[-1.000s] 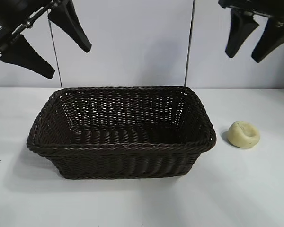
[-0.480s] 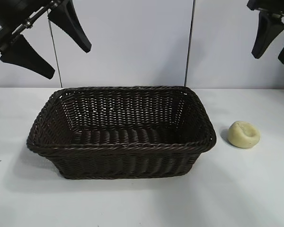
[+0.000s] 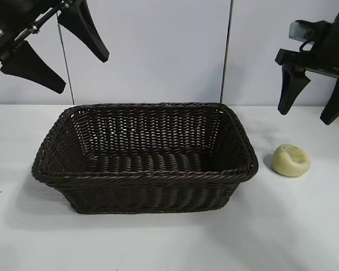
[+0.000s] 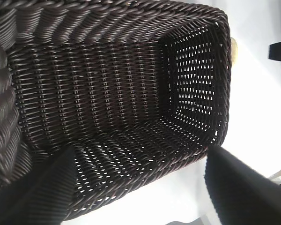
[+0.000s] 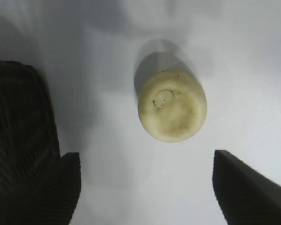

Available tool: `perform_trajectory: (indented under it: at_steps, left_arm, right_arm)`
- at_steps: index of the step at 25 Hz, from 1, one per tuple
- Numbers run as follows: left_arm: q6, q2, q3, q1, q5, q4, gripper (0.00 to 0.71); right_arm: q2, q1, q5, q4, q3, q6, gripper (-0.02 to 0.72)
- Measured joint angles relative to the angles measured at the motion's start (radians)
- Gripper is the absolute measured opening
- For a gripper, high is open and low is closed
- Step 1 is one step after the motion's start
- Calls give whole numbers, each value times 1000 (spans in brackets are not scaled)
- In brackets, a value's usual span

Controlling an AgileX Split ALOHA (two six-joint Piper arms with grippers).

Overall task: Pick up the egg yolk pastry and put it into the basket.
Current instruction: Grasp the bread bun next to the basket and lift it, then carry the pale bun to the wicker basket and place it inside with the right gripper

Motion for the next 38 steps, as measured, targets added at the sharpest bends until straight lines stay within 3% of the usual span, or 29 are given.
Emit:
perform_trajectory:
  at_steps: [6,10,13,19,23,38]
  left_arm:
    - [0,0,0,0,0,0,552]
    - [0,0,0,0,0,0,552]
    - [0,0,0,0,0,0,552]
    - [0,0,0,0,0,0,552]
    - [0,0,0,0,1,0,552]
    - [0,0,0,0,1,0,552]
  right_arm:
    - [67,0,-29,-3,0,1,568]
    - [79,0,-69,-31,0,36,550]
    - [79,0,-73,-37,-1,45,472]
    - [80,0,-76,-37,-2,52,245]
    - [80,0,-73,-38,-3,51,147]
    - [-159,0,-18,-10,-3,25,125]
